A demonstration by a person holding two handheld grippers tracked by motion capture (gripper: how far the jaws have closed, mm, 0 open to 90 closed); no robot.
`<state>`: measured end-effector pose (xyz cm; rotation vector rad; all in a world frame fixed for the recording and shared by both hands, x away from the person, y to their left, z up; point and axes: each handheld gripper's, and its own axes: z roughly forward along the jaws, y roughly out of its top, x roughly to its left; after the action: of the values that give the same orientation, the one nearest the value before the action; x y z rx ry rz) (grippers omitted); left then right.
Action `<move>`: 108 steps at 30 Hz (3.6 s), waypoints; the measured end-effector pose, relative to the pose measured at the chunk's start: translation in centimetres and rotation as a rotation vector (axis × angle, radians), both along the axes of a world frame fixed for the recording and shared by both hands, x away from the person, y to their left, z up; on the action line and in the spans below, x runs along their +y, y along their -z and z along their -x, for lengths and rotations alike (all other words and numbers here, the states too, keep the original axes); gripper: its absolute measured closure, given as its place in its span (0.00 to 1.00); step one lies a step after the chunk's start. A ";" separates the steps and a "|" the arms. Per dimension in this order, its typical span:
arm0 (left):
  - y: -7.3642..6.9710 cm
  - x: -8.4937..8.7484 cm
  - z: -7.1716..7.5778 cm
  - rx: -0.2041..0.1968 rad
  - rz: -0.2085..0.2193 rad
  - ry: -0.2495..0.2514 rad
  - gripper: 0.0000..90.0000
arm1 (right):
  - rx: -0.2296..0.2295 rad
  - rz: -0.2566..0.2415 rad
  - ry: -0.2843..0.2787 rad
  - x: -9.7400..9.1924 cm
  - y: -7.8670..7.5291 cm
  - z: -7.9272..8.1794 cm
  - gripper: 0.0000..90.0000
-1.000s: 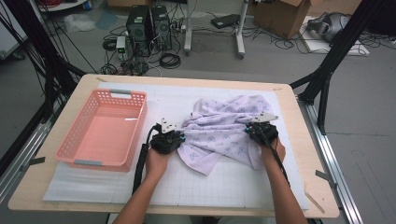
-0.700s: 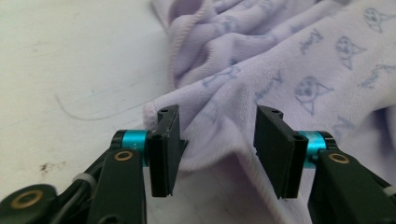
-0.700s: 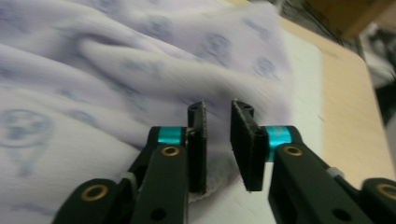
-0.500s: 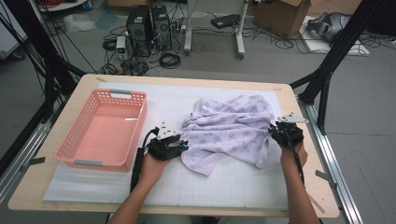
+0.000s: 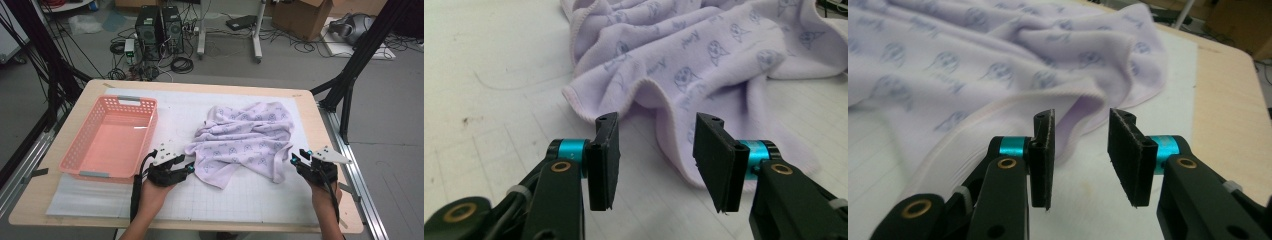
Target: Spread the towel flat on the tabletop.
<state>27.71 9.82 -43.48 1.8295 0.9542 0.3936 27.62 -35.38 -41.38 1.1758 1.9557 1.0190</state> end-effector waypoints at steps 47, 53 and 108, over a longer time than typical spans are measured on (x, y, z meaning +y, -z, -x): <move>0.6 -0.1 4.7 0.012 -0.105 0.063 0.94 | 0.191 0.079 -0.268 7.9 3.0 2.6 0.97; 0.3 0.9 4.7 -0.015 -0.091 0.035 0.94 | 0.251 -0.138 -0.306 5.3 1.3 2.7 0.98; 0.0 2.2 4.5 0.115 -0.008 -0.046 0.93 | 0.409 -0.024 -0.164 -0.7 0.3 7.2 0.97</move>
<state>23.22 12.06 -43.43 1.8564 1.0768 0.3235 20.46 -36.07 -41.69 1.3364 2.3960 0.9393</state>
